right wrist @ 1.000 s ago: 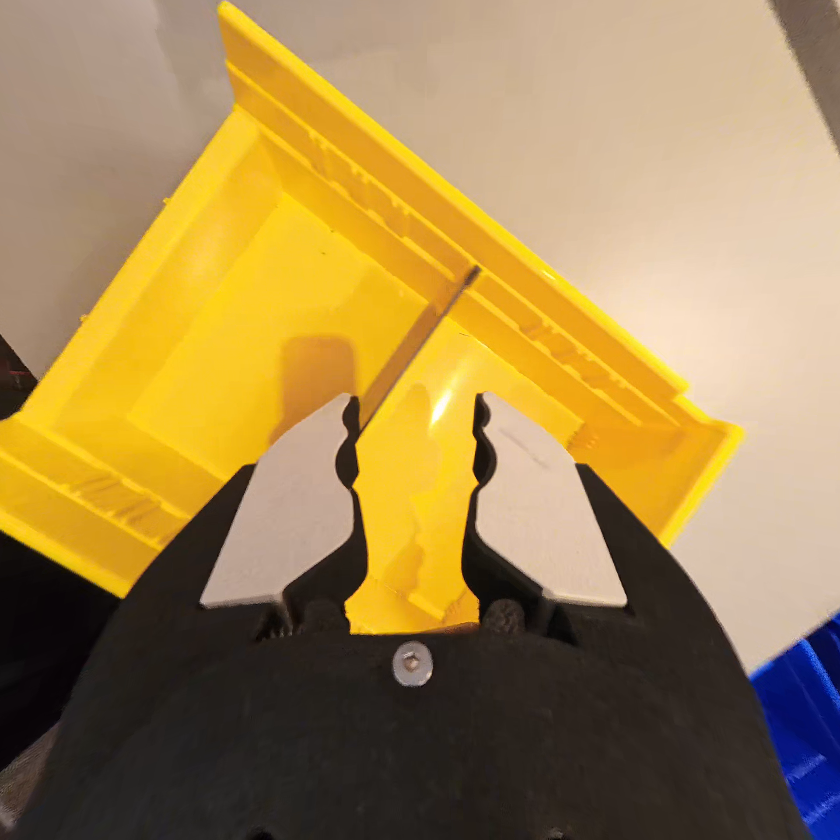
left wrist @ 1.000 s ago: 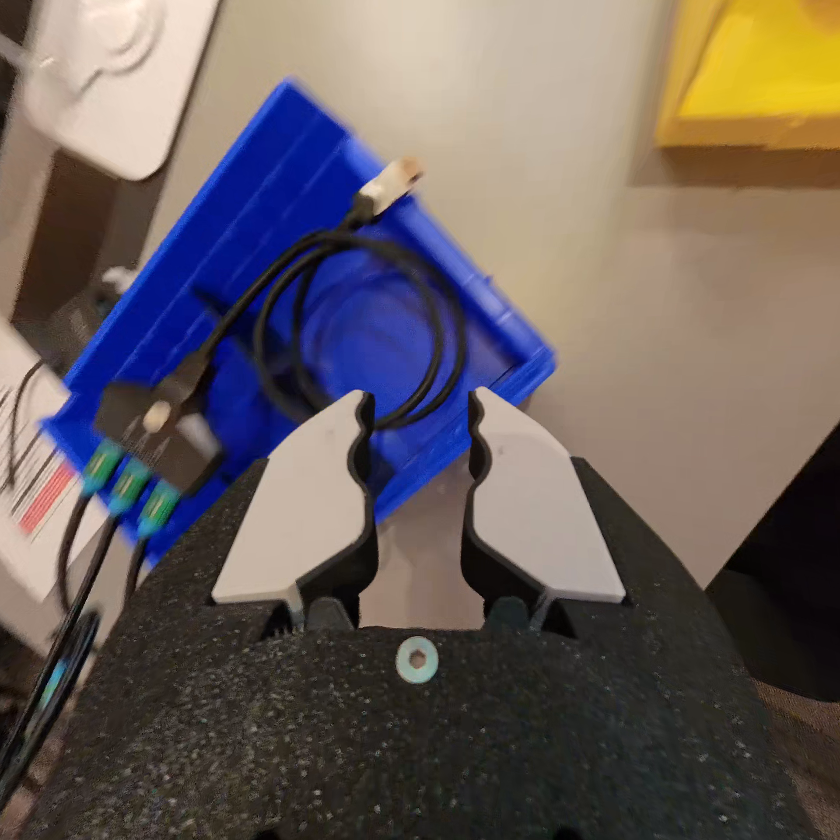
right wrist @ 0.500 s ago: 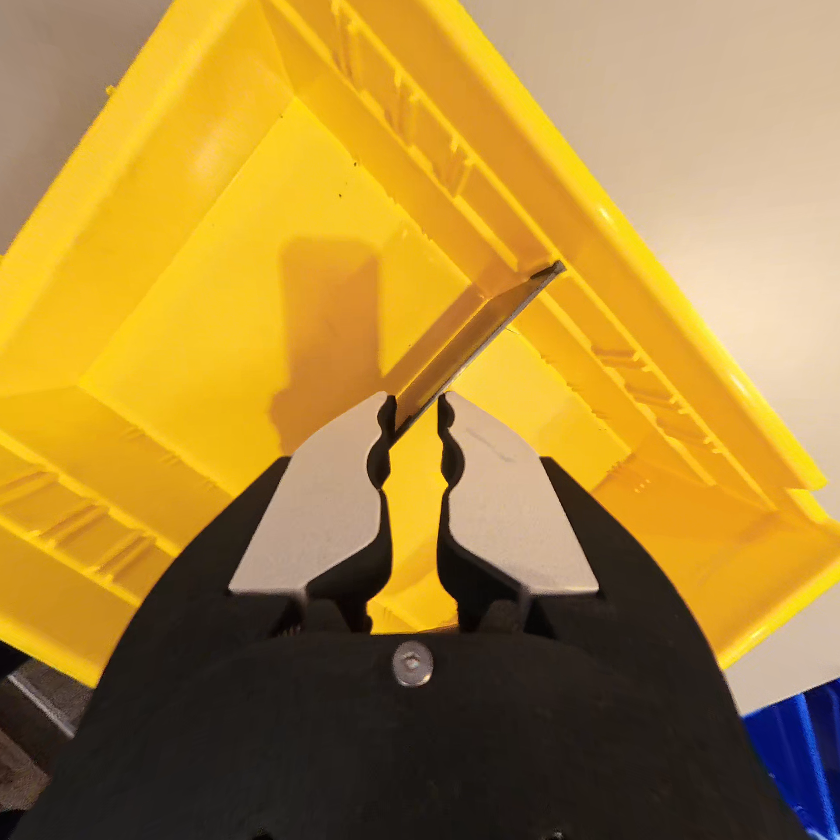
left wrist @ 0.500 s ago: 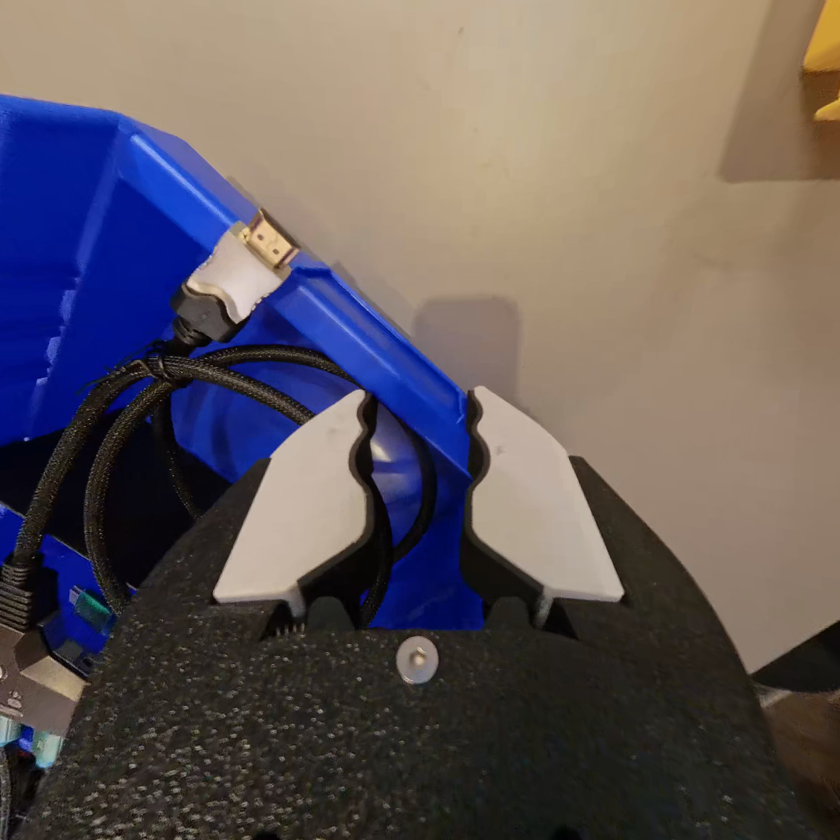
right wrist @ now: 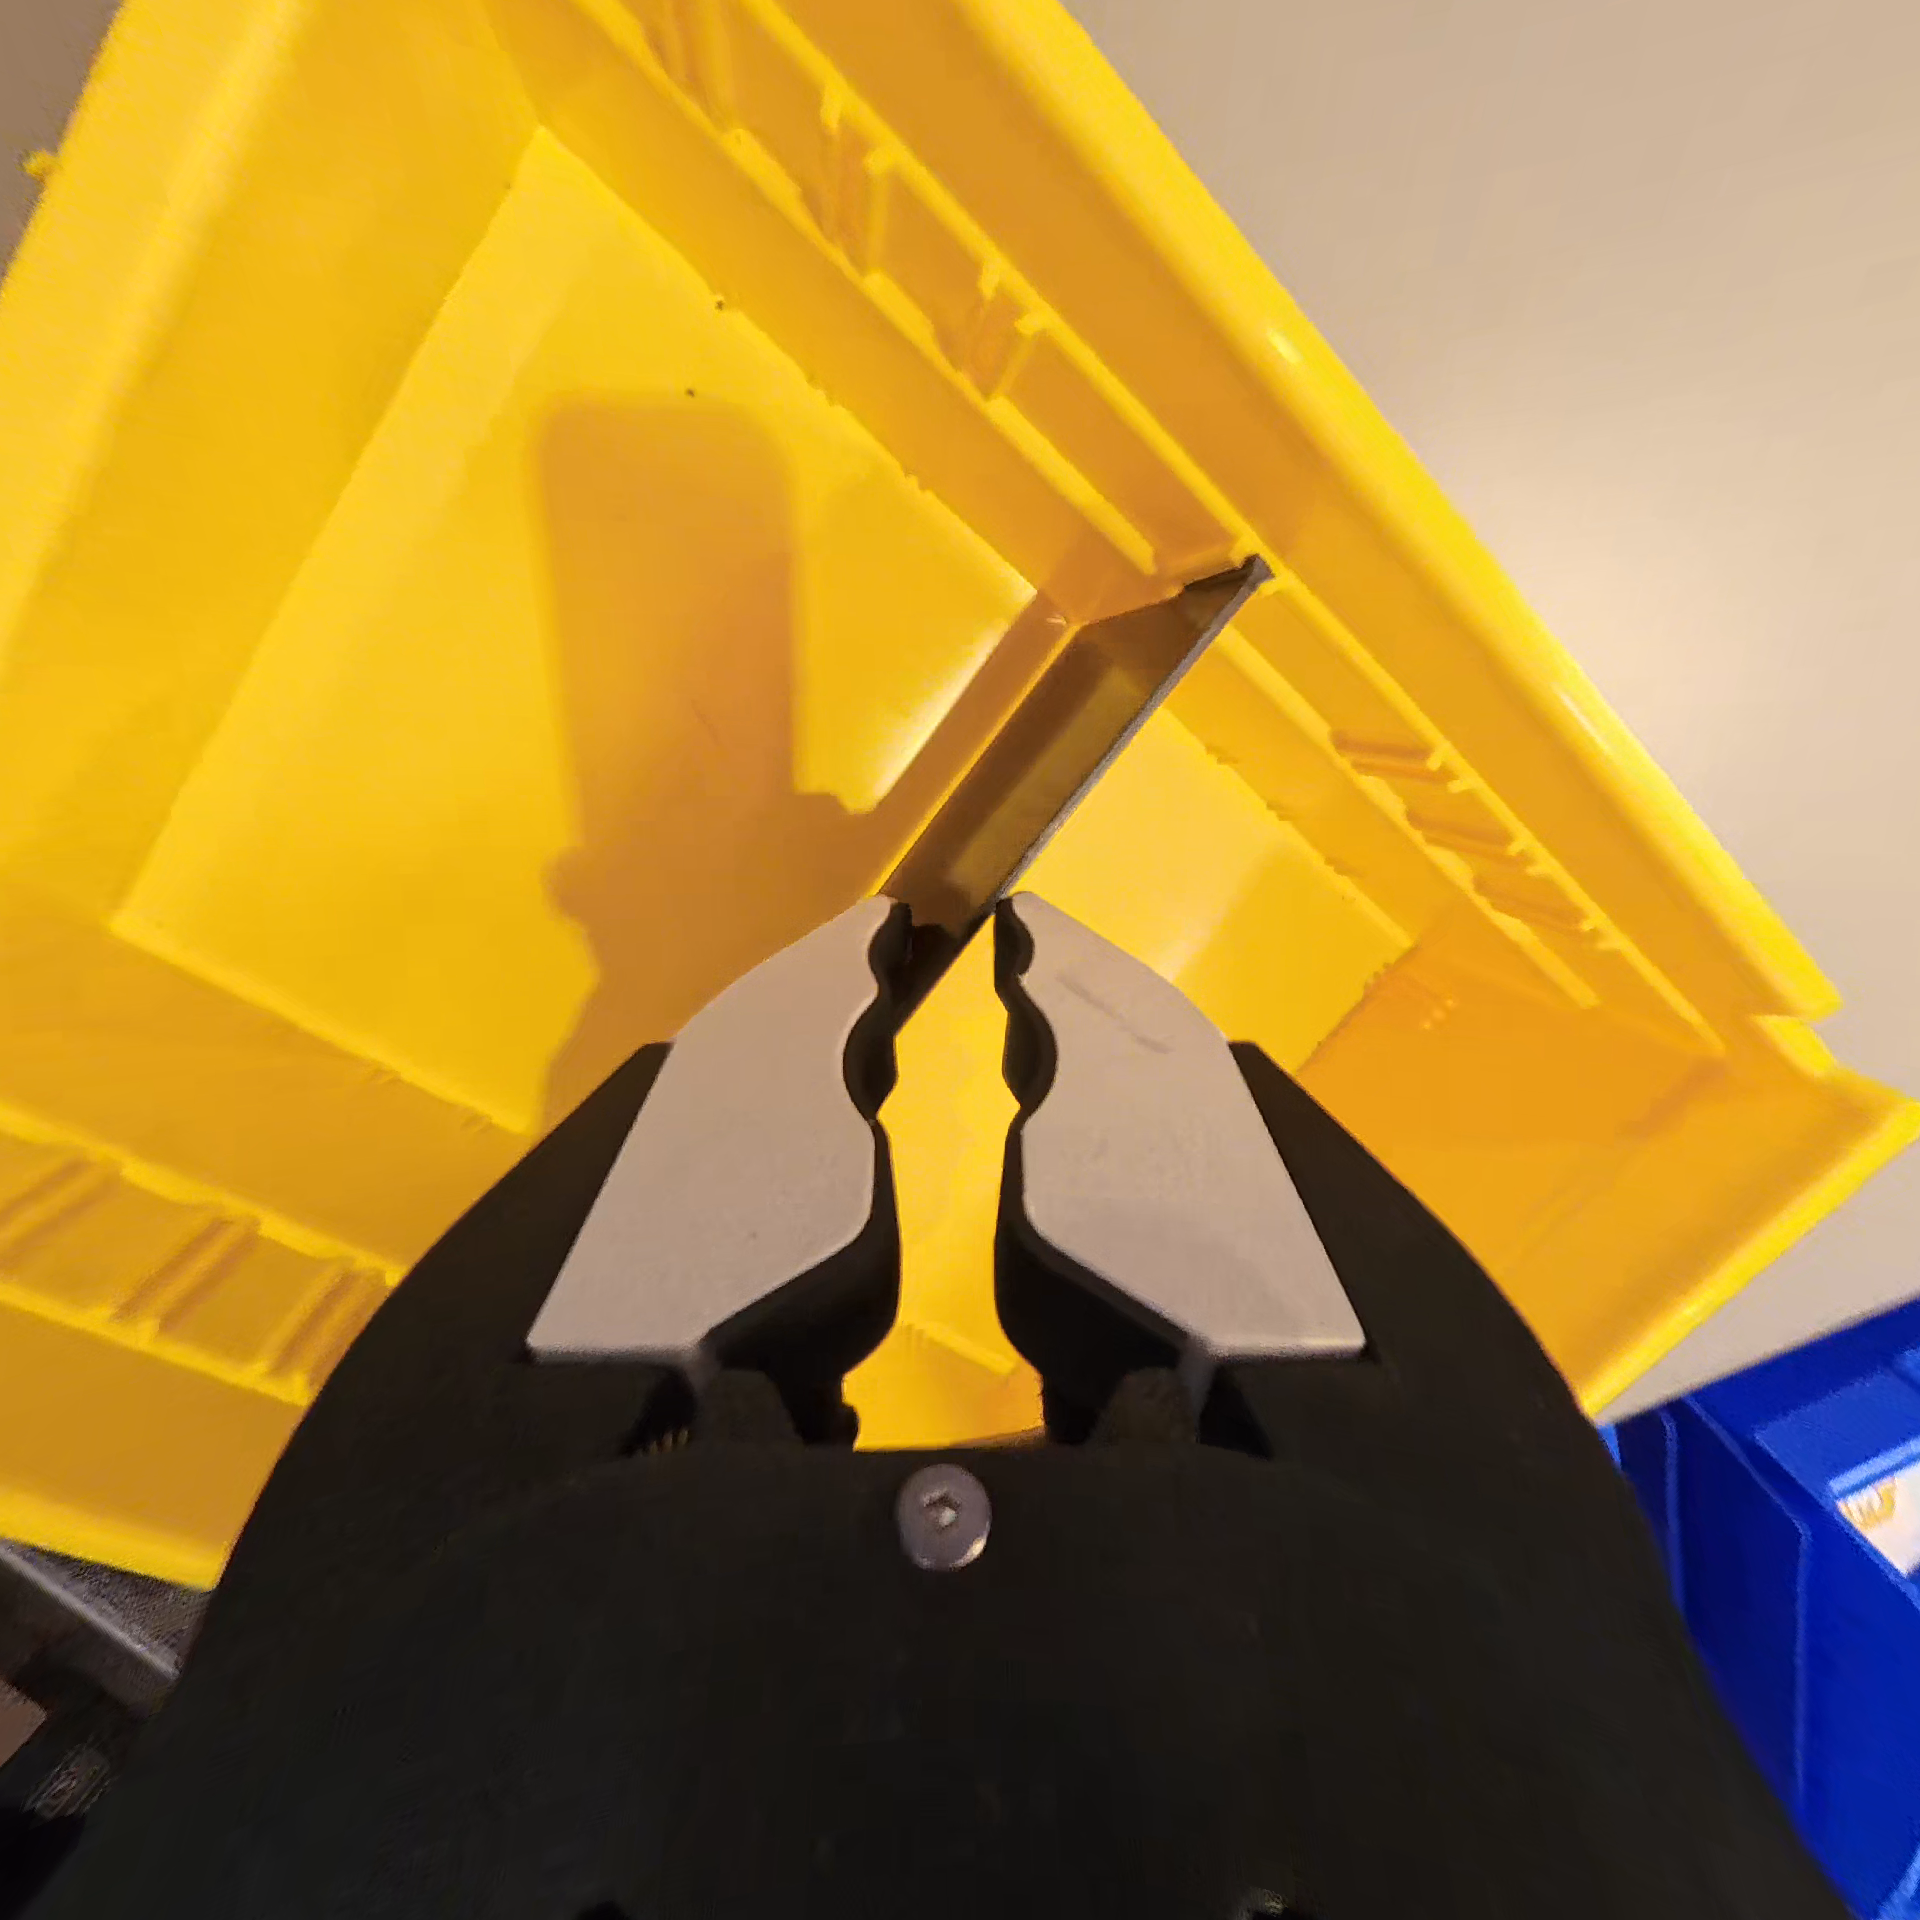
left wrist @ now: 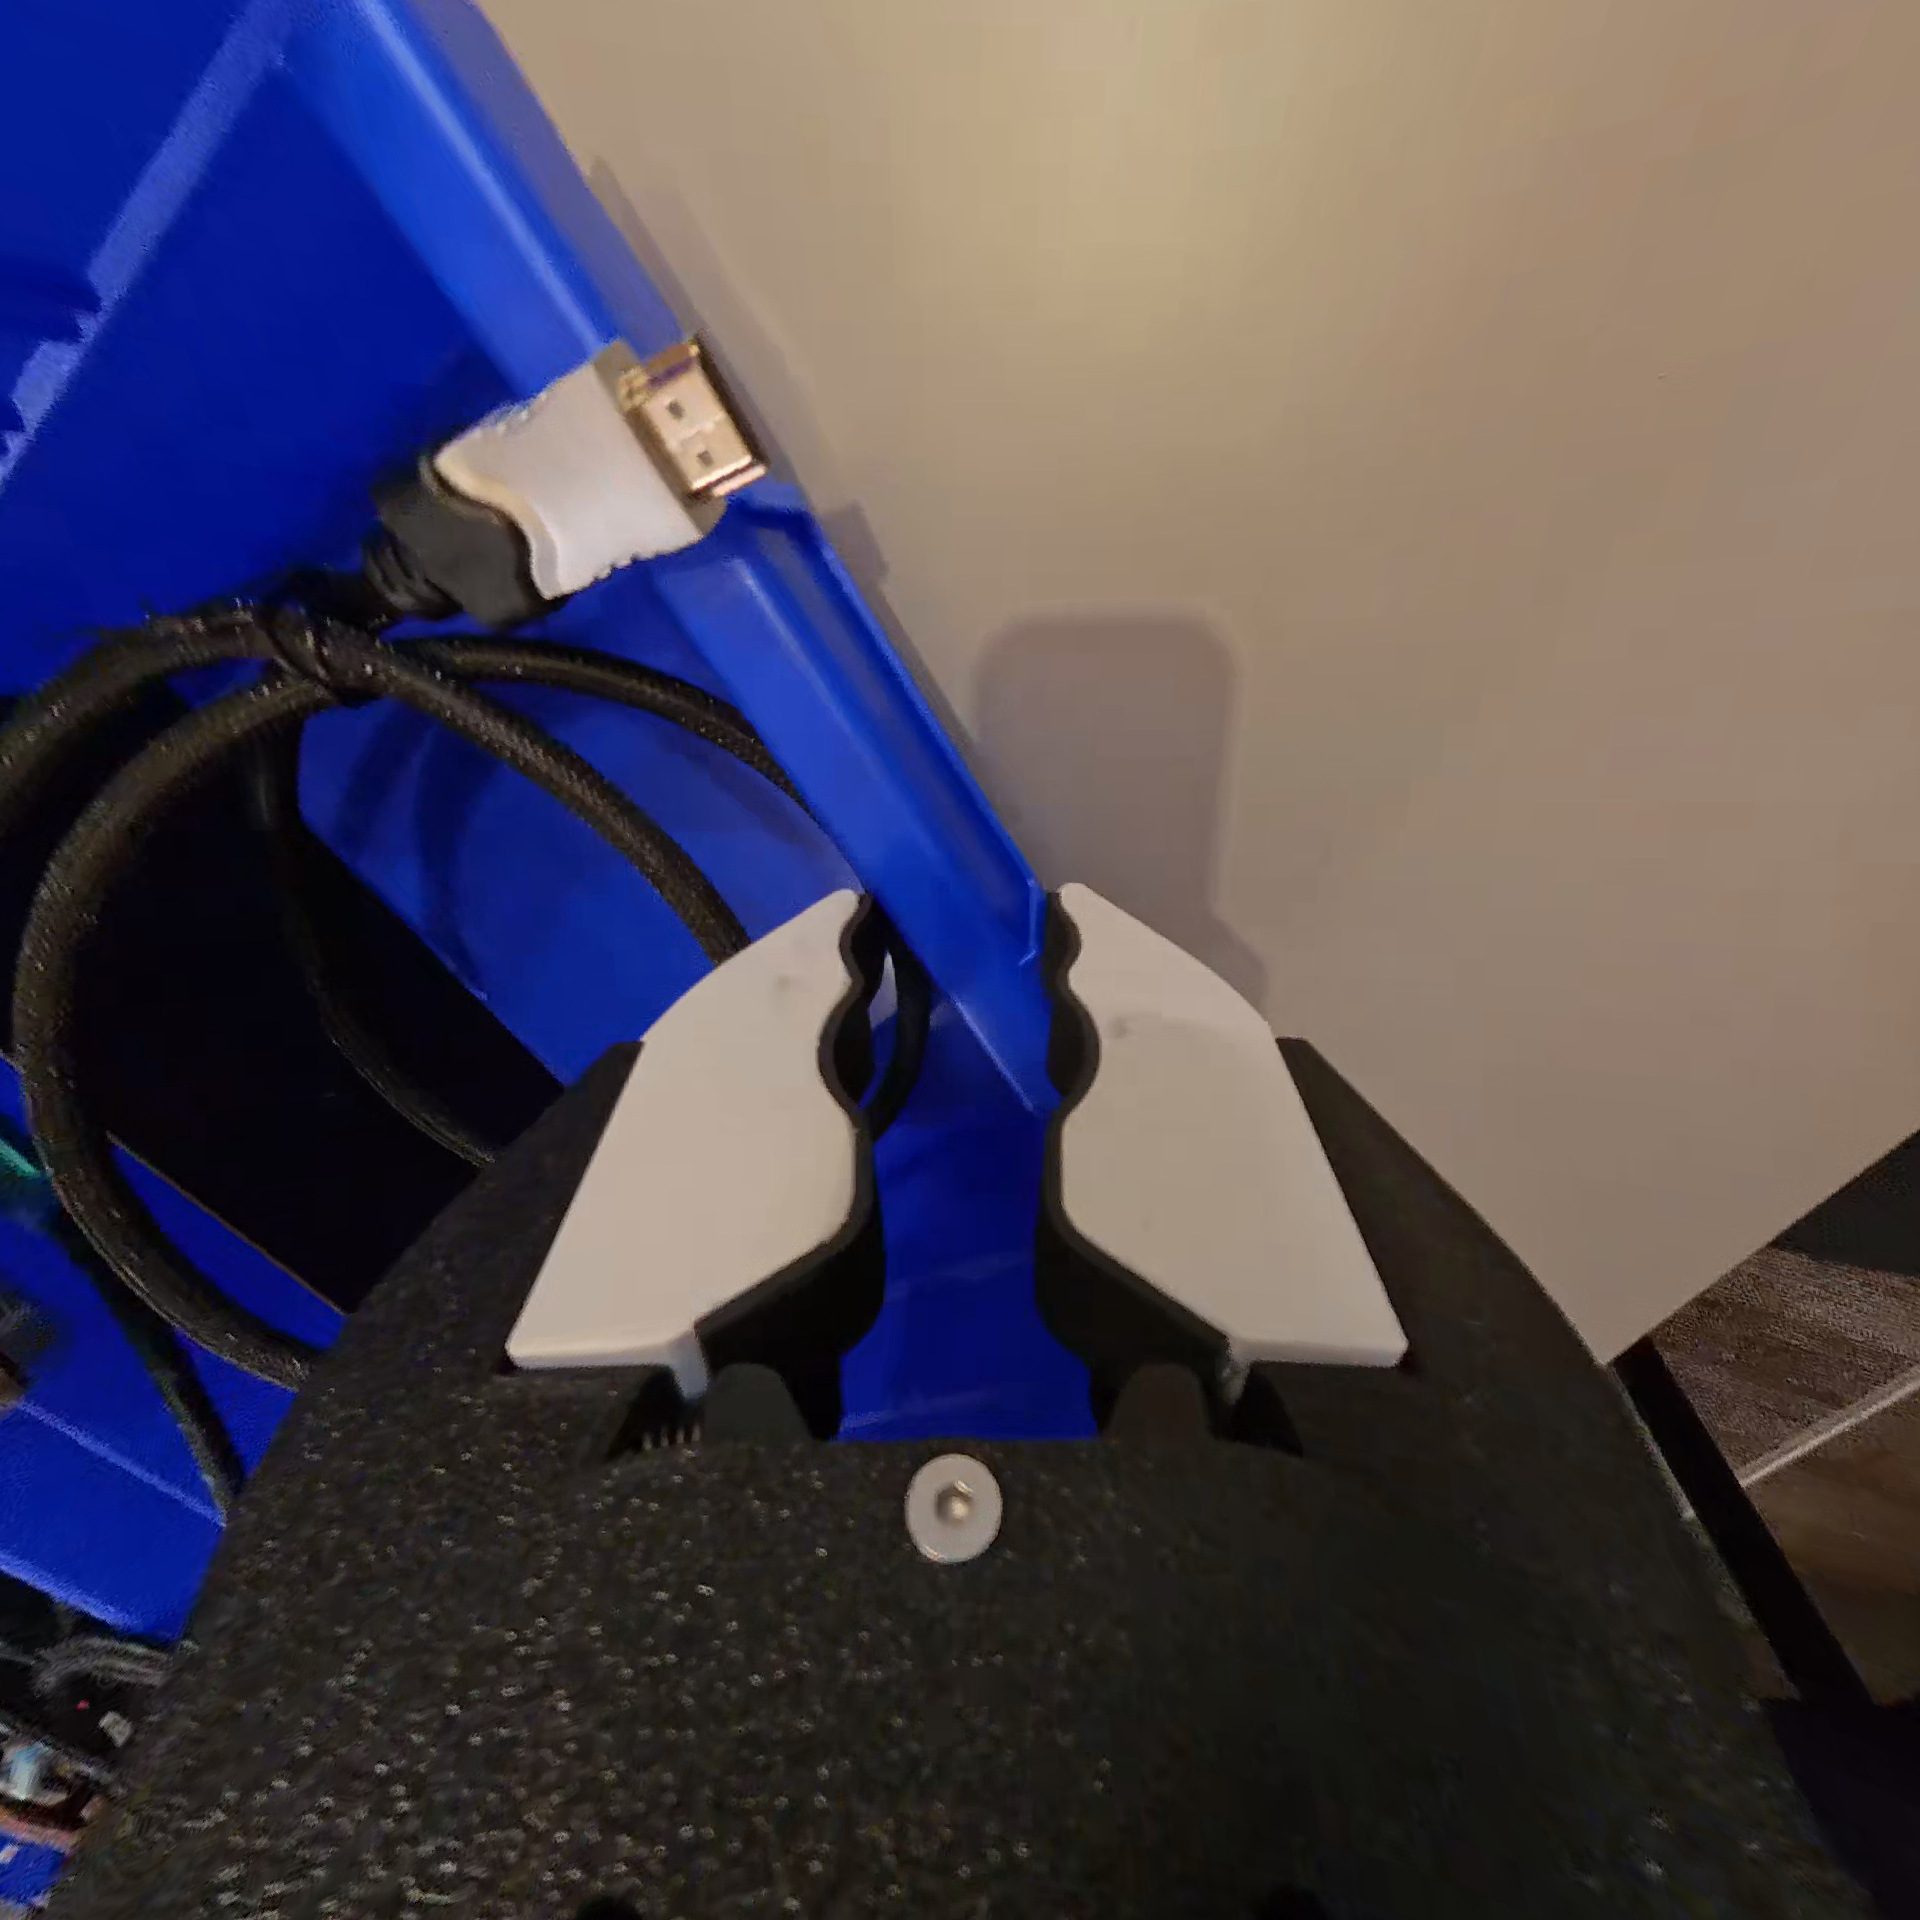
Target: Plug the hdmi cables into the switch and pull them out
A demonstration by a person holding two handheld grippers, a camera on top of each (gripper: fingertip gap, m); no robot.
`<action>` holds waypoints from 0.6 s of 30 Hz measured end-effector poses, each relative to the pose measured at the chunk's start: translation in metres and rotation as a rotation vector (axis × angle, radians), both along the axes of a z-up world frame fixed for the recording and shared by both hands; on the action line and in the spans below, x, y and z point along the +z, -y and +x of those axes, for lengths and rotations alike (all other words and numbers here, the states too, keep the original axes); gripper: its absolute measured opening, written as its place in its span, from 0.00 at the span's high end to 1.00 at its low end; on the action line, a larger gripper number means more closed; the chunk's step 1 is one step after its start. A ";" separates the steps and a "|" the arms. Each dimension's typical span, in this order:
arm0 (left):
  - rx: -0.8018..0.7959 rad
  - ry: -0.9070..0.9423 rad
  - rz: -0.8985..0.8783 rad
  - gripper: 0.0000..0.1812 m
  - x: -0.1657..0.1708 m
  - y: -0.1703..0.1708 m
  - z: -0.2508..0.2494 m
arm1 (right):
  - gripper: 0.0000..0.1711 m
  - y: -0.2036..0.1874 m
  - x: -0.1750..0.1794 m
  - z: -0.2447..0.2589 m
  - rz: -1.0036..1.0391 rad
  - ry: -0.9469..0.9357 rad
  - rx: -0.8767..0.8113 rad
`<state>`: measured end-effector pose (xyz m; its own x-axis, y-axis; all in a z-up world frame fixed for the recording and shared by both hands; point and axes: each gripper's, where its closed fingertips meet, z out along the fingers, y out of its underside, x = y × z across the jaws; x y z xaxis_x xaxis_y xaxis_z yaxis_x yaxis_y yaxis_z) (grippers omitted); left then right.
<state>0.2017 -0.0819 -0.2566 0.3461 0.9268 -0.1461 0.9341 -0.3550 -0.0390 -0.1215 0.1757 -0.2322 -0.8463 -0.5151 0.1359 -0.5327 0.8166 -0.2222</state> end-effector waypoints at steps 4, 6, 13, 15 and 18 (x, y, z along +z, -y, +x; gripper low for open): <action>0.051 -0.054 -0.031 0.83 0.010 0.008 0.020 | 0.92 -0.007 0.007 -0.012 -0.001 -0.079 -0.056; 0.059 -0.104 -0.044 0.83 0.020 0.007 0.019 | 0.89 -0.003 0.018 -0.006 -0.054 -0.080 -0.077; 0.068 -0.142 -0.052 0.84 0.015 0.004 -0.002 | 0.82 0.012 0.034 0.086 -0.179 0.139 0.033; 0.077 -0.134 -0.062 0.83 0.008 0.006 -0.007 | 0.78 0.010 0.020 0.115 -0.130 0.195 0.073; 0.086 -0.113 -0.090 0.85 -0.001 0.011 -0.009 | 0.71 0.002 -0.011 0.134 -0.020 0.147 0.125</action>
